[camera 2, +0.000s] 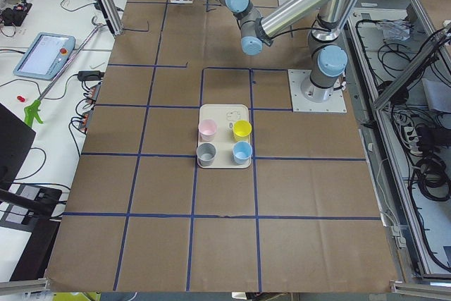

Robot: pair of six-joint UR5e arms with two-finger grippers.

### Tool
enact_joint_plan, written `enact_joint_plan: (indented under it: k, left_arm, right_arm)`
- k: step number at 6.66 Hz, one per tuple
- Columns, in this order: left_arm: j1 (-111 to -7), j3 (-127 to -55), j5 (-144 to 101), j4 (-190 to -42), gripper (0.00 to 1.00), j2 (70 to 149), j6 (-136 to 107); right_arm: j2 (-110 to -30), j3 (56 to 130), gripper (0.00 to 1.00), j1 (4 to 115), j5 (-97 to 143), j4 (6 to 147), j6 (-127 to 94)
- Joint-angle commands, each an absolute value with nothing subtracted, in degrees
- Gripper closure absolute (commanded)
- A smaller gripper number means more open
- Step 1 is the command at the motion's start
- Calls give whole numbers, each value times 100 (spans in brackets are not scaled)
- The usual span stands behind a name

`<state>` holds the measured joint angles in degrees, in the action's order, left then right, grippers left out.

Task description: Transfer IKEA cup to right arm and place on rack

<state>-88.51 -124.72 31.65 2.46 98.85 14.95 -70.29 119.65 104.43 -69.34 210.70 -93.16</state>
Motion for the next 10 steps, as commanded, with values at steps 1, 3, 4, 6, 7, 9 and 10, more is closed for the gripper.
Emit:
enact_joint_plan:
  k: [1, 3, 4, 6, 7, 9, 10]
  left_arm:
    - [-8851, -12472, 3164, 246, 96, 9879, 1485]
    - [-8851, -12472, 3164, 246, 96, 9879, 1485]
    - [-8859, -12472, 3181, 246, 94, 9870, 1485]
    - [-8859, -12454, 3208, 255, 44, 9870, 1276]
    - [-8859, -12454, 3208, 264, 36, 9861, 987]
    - [-8790, -12463, 3208, 255, 4, 9801, 809]
    - [-8606, -12472, 3217, 246, 1, 9782, 504]
  right_arm:
    - [-7031, 11971, 26, 10441, -6926, 21067, -9299]
    - [-7049, 11962, 48, 10441, -6917, 21067, -9290]
    - [-7049, 11962, 53, 10441, -6917, 21067, -9290]
    - [-7049, 11962, 60, 10441, -6917, 21102, -9290]
    - [-7049, 11962, 61, 10441, -6917, 21120, -9290]
    - [-7049, 11953, 62, 10441, -6917, 21129, -9290]
    - [-7049, 11944, 64, 10441, -6917, 21120, -9290]
